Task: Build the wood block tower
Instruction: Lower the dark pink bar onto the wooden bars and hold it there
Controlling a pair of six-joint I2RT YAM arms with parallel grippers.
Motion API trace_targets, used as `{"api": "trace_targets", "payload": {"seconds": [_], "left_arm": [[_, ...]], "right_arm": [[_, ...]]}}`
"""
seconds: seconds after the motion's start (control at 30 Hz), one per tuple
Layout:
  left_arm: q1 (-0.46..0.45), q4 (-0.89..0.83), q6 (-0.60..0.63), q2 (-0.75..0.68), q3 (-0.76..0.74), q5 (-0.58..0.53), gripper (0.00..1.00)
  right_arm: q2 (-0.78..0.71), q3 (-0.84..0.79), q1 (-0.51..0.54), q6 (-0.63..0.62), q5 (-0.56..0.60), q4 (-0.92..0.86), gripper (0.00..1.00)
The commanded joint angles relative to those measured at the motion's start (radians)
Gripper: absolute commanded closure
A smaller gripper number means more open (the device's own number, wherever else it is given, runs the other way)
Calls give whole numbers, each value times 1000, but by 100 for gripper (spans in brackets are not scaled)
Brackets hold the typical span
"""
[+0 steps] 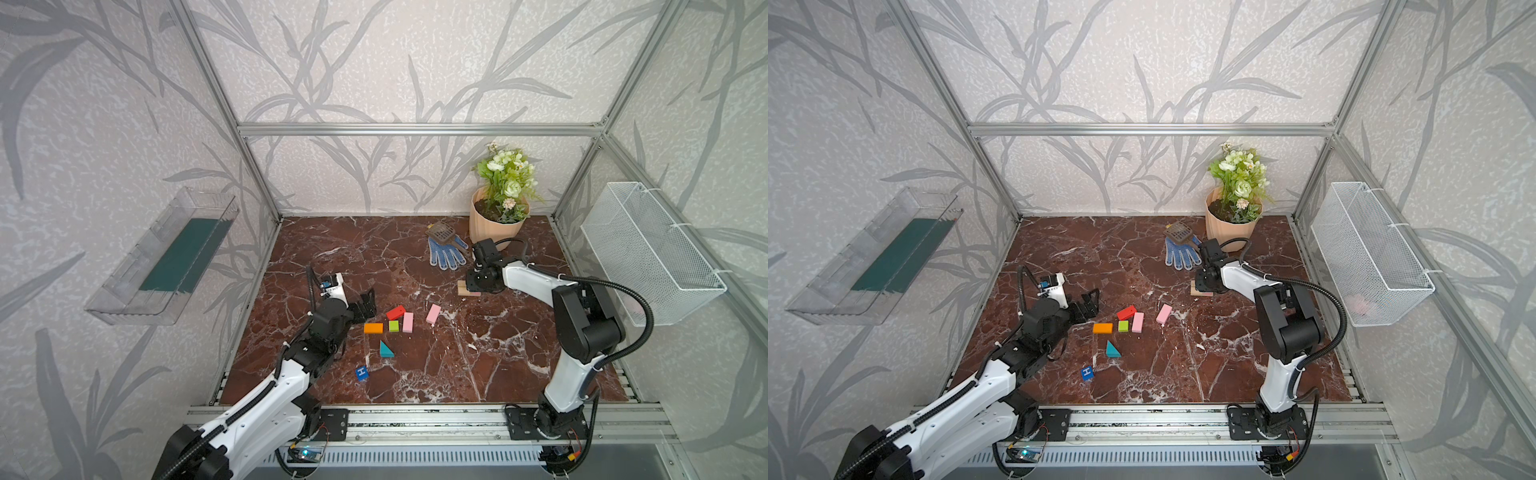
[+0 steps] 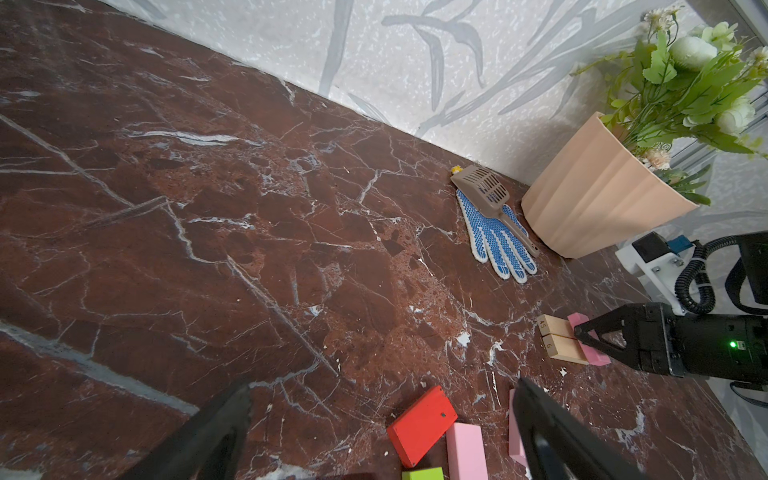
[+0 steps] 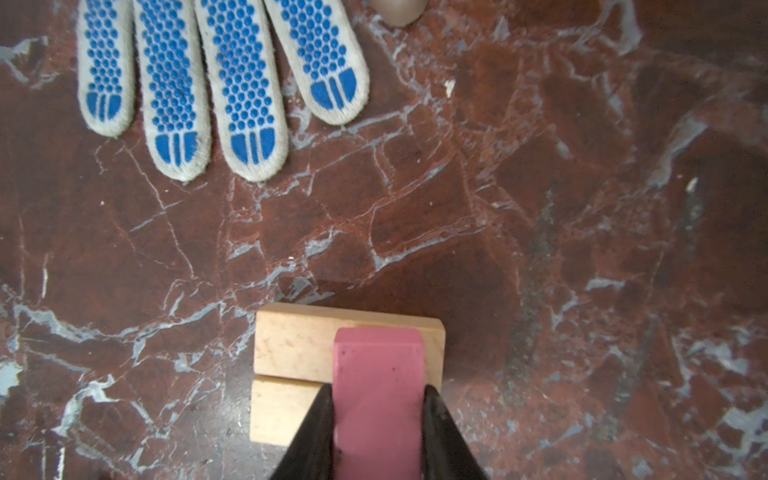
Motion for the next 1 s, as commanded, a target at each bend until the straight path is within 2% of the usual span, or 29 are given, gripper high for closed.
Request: {"api": "trace_targets", "payload": {"seconds": [0.0,0.97], "left_arm": [[4,19,0,4,35,-10,1],[5,19,1,14,38,-8,1]], "right_arm": [[24,43,-1,13,3,-40,81],[63,83,-1,23,24,-73,81]]}}
